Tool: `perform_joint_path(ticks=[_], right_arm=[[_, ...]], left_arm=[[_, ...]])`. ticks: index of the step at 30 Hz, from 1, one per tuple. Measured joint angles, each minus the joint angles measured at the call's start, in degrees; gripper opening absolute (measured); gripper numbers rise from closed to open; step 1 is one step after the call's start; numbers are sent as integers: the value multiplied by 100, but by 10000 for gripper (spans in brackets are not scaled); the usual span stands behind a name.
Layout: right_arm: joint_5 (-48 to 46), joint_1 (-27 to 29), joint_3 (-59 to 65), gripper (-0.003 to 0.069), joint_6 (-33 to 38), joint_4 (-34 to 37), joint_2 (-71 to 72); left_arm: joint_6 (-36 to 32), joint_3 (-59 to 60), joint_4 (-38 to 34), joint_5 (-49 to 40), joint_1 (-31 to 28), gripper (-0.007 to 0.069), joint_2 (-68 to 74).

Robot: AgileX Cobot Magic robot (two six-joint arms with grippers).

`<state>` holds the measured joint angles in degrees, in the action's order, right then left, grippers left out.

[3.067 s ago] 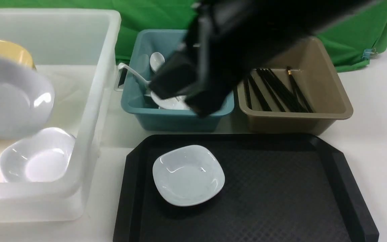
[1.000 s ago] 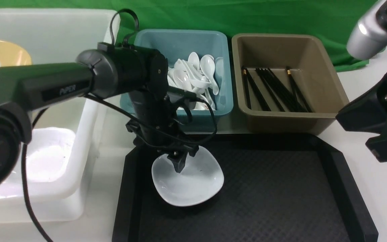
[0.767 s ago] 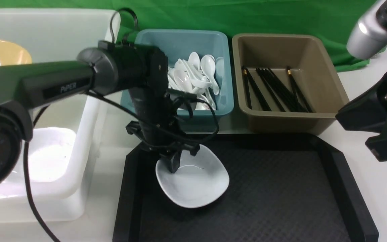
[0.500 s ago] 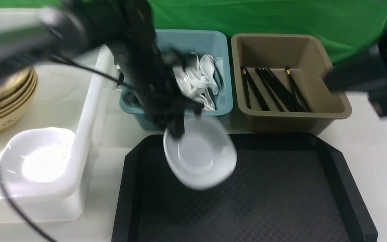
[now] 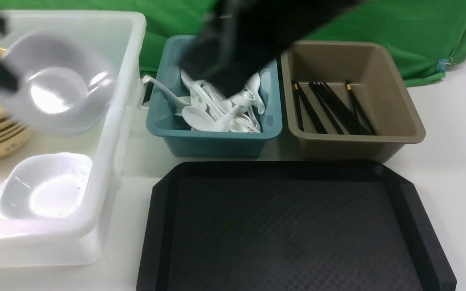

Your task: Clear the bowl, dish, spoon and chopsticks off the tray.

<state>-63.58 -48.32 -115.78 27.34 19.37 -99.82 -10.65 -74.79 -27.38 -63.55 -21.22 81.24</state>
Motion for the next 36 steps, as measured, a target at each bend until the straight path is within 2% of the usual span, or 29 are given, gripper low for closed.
perform_joint_path(ticks=[4, 7, 10, 13, 14, 17, 20, 21, 23, 25, 26, 28, 30, 31, 32, 33, 34, 36], right_arm=[[-15, -135, -343, 8, 14, -20, -417], [-45, -187, -397, 8, 33, -25, -618], [-62, -192, -397, 8, 45, -32, -692], [-57, -192, -409, 8, 45, -51, -700], [-57, -192, -414, 8, 45, -56, -700], [-142, -192, -433, 8, 45, -62, -700], [-308, -192, -492, 8, 29, -172, -700], [-446, -192, -559, 8, -27, -316, -700], [-552, -186, -686, 8, -227, -680, -679], [-567, -144, -743, 8, -544, -1140, -561], [-571, -83, -736, 8, -716, -1410, -432], [-573, 52, -674, 8, -964, -1769, -167], [-566, 362, -432, 8, -1270, -2156, 383], [-566, 397, -361, 8, -1315, -2204, 445], [-531, 671, -101, 8, -1440, -2308, 919], [-515, 755, 2, 8, -1469, -2334, 1071], [-329, 1053, 437, 8, -1583, -2419, 1643], [23, 1343, 994, 8, -1628, -2493, 2259]], left_arm=[[-197, 1134, -149, 423, -525, 13, -19], [-428, 1780, -321, 818, -579, 16, -11], [-760, 2171, -624, 1286, -579, 55, 0], [-930, 2348, -694, 1616, -579, 184, 3], [-930, 2348, -694, 1616, -579, 184, 3], [-935, 2281, -522, 1528, -579, 351, 3], [-790, 1985, -128, 1117, -579, 452, -50], [-423, 1678, 309, 847, -579, 491, -146], [-48, 1290, 810, 471, -579, 505, -318], [113, 906, 1011, 220, -558, 474, -550], [42, 794, 937, 170, -492, 435, -681], [-312, 708, 606, 152, -155, 307, -932], [-803, 710, 175, 146, 447, 139, -1232], [-803, 710, 148, 146, 520, 125, -1259], [-996, 710, 43, 195, 1031, 62, -1419], [-1041, 710, 9, 221, 1179, 43, -1500], [-1131, 724, -43, 431, 1774, 14, -1711], [-1193, 797, -62, 684, 2263, -1, -1991]])
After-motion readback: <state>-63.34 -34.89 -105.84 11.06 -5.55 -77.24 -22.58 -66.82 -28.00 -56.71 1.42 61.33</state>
